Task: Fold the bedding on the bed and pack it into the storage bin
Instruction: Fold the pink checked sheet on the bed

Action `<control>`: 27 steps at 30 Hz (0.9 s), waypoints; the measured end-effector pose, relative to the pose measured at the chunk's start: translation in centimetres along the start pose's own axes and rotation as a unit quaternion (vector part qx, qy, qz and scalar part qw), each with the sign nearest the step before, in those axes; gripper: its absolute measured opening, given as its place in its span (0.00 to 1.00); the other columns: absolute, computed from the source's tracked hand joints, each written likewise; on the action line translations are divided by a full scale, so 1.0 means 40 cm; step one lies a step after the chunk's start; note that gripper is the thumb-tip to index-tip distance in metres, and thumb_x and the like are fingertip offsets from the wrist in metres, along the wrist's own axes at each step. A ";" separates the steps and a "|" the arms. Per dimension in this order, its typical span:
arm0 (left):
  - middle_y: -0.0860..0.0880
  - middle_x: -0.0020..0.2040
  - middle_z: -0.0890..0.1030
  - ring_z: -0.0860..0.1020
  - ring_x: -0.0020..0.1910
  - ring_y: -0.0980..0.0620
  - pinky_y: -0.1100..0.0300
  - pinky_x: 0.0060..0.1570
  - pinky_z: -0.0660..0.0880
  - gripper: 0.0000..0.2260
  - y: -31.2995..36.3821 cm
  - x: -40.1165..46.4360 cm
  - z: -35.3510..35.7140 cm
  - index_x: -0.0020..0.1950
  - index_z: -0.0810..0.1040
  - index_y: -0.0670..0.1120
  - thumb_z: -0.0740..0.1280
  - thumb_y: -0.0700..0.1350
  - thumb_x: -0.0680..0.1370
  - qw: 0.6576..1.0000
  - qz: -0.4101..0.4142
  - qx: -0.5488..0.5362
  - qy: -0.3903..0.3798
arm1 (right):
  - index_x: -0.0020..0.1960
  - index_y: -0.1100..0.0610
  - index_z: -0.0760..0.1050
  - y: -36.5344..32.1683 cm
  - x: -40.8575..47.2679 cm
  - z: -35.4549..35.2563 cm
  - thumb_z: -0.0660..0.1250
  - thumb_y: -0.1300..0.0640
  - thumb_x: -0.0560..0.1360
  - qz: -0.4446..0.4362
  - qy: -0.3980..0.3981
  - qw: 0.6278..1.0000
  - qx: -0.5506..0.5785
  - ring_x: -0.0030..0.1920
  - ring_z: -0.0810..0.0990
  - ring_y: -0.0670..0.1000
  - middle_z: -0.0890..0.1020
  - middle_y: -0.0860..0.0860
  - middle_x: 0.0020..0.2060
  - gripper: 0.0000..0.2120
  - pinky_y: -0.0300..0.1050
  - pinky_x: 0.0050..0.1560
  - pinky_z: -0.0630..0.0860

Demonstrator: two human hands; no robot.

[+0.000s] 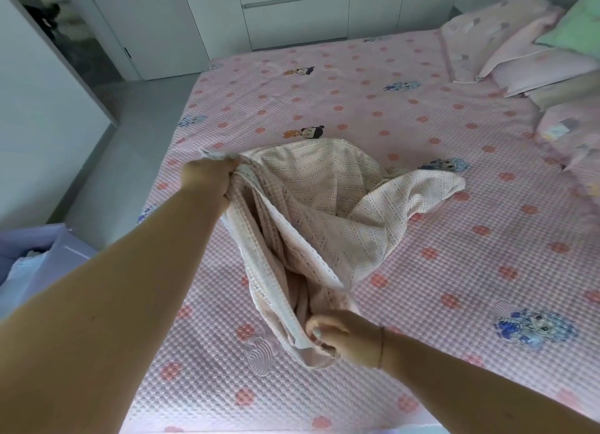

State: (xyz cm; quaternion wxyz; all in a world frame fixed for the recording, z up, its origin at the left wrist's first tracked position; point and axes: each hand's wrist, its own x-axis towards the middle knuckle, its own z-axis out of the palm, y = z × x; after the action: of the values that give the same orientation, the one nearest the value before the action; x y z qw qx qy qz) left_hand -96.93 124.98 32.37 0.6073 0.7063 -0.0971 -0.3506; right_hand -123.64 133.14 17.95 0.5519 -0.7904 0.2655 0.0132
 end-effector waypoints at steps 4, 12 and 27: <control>0.41 0.43 0.84 0.85 0.37 0.47 0.50 0.41 0.82 0.13 -0.004 -0.021 0.008 0.49 0.79 0.37 0.77 0.39 0.70 1.000 -0.001 -0.008 -0.022 | 0.61 0.55 0.76 -0.002 0.082 -0.062 0.55 0.60 0.80 0.025 0.066 0.995 -0.074 0.62 0.72 0.47 0.74 0.49 0.59 0.15 0.42 0.67 0.65; 0.42 0.40 0.83 0.84 0.41 0.45 0.49 0.43 0.82 0.10 0.008 -0.035 -0.022 0.41 0.76 0.39 0.77 0.40 0.70 1.000 0.004 0.000 -0.015 | 0.74 0.52 0.61 0.029 0.179 -0.237 0.50 0.54 0.78 0.155 0.033 0.893 -0.422 0.72 0.64 0.54 0.66 0.54 0.72 0.24 0.49 0.72 0.62; 0.42 0.39 0.83 0.84 0.33 0.49 0.59 0.32 0.80 0.08 -0.014 -0.045 -0.048 0.39 0.76 0.37 0.74 0.37 0.72 0.999 -0.012 -0.020 -0.031 | 0.70 0.59 0.68 0.101 0.194 -0.179 0.53 0.55 0.82 0.228 -0.187 0.833 -0.468 0.65 0.72 0.56 0.74 0.56 0.65 0.19 0.44 0.65 0.66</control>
State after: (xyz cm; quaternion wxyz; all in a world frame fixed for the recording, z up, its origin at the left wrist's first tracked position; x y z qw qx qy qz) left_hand -97.23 127.65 32.54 0.6138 0.6838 -0.1007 -0.3815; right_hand -120.70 122.70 14.81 0.1366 -0.8539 0.2922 0.4084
